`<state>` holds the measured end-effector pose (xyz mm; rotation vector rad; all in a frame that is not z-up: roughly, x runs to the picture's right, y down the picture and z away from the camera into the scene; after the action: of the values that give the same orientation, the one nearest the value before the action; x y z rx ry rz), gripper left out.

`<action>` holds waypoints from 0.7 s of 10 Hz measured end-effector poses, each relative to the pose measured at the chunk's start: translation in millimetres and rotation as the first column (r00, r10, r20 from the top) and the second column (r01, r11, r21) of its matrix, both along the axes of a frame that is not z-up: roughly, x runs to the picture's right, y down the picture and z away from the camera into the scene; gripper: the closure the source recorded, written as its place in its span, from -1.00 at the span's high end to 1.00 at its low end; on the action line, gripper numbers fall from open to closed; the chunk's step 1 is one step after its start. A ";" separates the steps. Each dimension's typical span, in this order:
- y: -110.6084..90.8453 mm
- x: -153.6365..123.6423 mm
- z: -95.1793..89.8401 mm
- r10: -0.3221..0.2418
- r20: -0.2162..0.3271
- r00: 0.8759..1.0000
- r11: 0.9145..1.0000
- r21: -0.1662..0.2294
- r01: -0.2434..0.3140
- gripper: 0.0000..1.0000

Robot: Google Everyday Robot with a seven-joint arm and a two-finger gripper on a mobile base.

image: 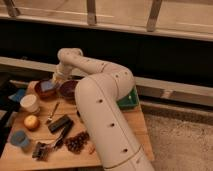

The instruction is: Wipe red bowl with sponge

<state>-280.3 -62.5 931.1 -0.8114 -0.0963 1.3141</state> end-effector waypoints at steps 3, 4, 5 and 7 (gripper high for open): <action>-20.3 -15.7 14.9 -0.021 0.009 1.000 0.999 0.032 0.021 -1.00; -21.1 -19.9 13.8 -0.022 0.018 1.000 0.999 0.038 0.022 -1.00; -19.0 -25.3 8.4 -0.021 0.036 0.999 0.999 0.043 0.019 -1.00; -10.2 -36.1 -4.4 -0.043 0.064 0.997 0.998 0.047 0.040 -1.00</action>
<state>-316.4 -72.7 926.7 -0.8134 -0.1592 1.2421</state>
